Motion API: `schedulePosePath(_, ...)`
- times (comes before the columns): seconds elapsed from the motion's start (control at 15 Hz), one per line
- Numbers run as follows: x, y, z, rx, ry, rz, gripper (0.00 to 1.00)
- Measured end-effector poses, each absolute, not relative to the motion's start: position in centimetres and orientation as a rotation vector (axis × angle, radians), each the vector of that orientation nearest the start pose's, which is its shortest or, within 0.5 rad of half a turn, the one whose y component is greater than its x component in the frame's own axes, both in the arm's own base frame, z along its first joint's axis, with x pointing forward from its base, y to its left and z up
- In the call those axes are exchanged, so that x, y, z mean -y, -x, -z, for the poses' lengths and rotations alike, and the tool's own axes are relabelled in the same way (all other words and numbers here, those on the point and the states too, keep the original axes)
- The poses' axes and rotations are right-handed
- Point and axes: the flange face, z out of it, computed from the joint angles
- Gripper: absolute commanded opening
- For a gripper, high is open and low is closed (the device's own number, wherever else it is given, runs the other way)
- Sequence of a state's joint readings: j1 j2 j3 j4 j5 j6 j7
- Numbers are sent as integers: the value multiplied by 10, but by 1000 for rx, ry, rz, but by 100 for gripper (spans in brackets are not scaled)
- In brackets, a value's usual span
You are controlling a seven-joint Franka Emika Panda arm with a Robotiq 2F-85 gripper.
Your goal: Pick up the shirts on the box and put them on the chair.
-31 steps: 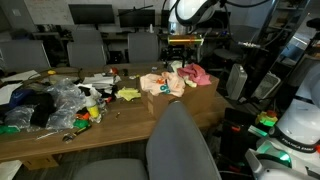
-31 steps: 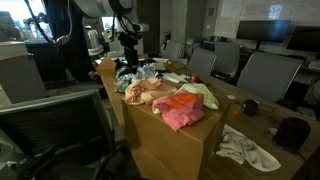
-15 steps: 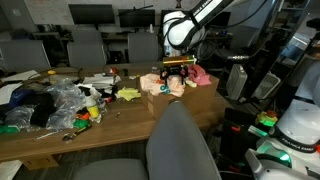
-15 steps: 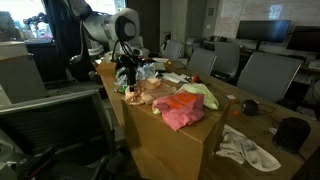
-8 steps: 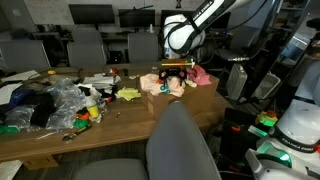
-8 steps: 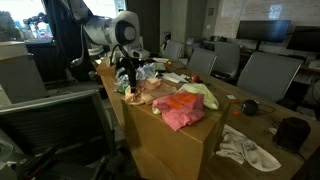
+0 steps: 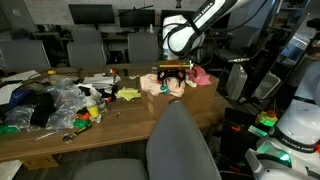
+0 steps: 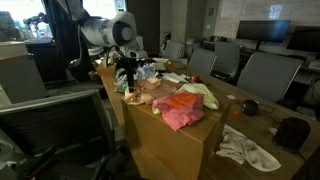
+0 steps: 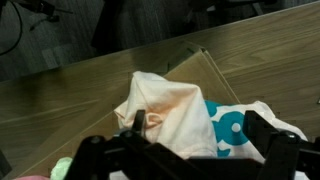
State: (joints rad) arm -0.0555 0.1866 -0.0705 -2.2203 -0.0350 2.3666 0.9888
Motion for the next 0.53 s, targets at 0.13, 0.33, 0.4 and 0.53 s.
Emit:
schedulePosePath(0.13, 66, -534, -284, -1664, 2745, -38, 100)
schedulePosePath(0.33, 66, -528, -277, -1679, 2762, -55, 68)
schedulePosePath(0.4, 66, -525, -274, -1684, 2764, -63, 58)
schedulePosePath(0.53, 66, -521, -270, -1696, 2764, -79, 42)
